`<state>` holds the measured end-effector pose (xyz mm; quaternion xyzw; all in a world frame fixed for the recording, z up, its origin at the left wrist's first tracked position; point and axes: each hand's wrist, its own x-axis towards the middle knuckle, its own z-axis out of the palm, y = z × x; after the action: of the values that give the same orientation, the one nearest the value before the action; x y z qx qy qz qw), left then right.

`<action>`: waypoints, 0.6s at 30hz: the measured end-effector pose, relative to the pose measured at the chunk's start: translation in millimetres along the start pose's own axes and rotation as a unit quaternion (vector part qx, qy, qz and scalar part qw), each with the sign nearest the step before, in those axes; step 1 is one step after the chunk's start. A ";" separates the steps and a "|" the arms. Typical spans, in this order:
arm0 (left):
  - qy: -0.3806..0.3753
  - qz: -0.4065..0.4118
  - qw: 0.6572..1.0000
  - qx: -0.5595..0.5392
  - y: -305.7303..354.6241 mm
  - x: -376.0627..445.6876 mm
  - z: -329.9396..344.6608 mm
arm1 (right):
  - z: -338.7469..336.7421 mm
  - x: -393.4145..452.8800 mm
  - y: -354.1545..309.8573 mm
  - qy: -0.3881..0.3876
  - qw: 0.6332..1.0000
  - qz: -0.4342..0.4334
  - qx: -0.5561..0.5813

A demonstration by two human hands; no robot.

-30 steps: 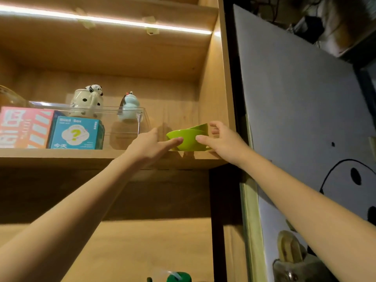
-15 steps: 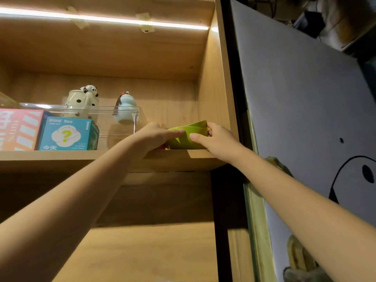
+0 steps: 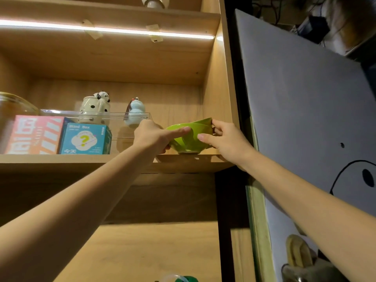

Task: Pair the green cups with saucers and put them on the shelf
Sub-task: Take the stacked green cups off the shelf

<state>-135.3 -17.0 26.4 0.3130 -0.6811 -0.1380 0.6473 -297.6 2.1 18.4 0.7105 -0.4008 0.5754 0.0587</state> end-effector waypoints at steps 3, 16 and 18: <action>0.017 0.008 1.000 -0.020 8.3 -13.7 -7.2 | -6.4 -9.7 -14.9 0.000 1.000 -0.009 0.011; 0.017 -0.010 1.000 0.004 11.2 -86.4 -31.9 | -16.5 -90.3 -49.3 -0.025 0.994 0.030 0.098; 0.017 -0.005 1.000 0.012 4.3 -110.4 -32.1 | -14.3 -107.7 -44.9 -0.030 0.990 0.057 0.122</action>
<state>-109.0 60.0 -54.8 0.3266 -0.6698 -0.1280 0.6545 -281.8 94.1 -53.0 0.7056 -0.3686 0.6007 -0.0737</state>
